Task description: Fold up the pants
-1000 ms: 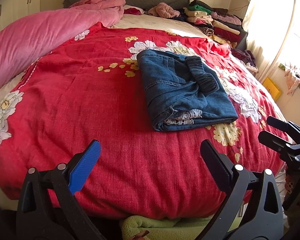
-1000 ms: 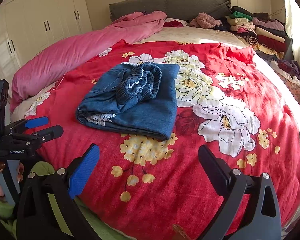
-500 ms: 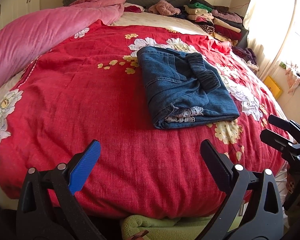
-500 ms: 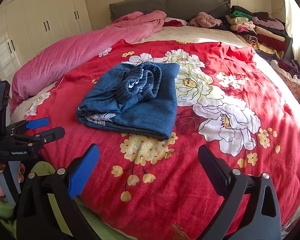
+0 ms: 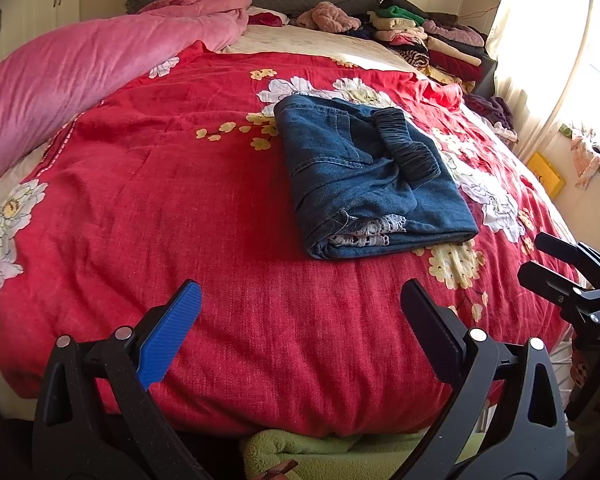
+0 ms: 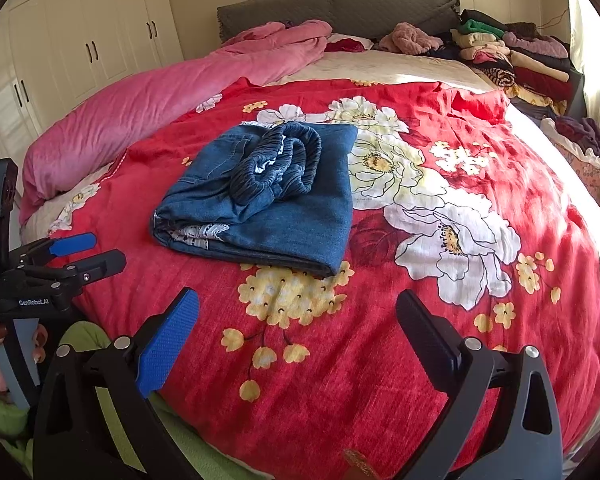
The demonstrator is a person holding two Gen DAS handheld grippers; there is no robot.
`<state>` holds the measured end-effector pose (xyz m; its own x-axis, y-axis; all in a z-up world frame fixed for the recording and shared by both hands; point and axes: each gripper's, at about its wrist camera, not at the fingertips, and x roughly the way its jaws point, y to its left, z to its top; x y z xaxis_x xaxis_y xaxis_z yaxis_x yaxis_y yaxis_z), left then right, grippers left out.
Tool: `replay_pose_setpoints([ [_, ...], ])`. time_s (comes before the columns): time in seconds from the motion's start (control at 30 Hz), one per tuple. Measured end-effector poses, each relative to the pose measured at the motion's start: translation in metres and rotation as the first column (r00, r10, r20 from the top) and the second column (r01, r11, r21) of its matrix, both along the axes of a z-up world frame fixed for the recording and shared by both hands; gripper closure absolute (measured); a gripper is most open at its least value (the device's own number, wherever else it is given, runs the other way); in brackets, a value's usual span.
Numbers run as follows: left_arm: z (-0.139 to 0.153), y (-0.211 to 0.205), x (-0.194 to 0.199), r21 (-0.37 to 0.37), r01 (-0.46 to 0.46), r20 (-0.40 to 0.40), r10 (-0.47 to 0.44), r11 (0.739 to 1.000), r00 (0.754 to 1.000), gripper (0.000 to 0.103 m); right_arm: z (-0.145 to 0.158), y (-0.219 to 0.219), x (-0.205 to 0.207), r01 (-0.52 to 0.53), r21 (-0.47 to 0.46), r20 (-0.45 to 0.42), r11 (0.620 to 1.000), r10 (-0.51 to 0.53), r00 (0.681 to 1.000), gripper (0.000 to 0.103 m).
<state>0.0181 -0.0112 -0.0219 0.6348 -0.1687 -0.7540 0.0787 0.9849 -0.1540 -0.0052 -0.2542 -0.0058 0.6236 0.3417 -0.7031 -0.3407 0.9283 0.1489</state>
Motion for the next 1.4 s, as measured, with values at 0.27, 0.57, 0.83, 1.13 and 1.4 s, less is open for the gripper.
replay_pose_setpoints([
  [0.27,0.0002,0.0002,-0.0001,0.0,-0.002,0.001,0.002,1.0,1.0,0.009,0.0003,-0.0008,-0.0007,0.001,-0.001,0.001,1.0,-0.001,1.0,0.005],
  [0.57,0.0006,0.0002,-0.0003,0.003,-0.001,0.0,0.001,1.0,1.0,0.009,0.0,-0.001,-0.0008,0.002,-0.002,-0.001,1.0,-0.002,1.0,0.005],
  [0.83,0.0025,0.0007,-0.0006,0.001,-0.001,0.003,0.001,1.0,1.0,0.009,-0.0004,-0.0013,-0.0017,0.004,-0.003,-0.002,1.0,-0.004,1.0,0.005],
  [1.13,0.0025,0.0001,-0.0009,0.002,-0.001,0.003,0.001,1.0,1.0,0.009,-0.0005,-0.0013,-0.0016,0.007,-0.004,-0.001,1.0,-0.007,1.0,0.005],
  [1.4,0.0053,0.0004,-0.0023,0.0,0.0,0.013,0.0,1.0,1.0,0.009,-0.0003,-0.002,-0.0017,0.008,0.0,-0.004,1.0,-0.008,1.0,0.005],
])
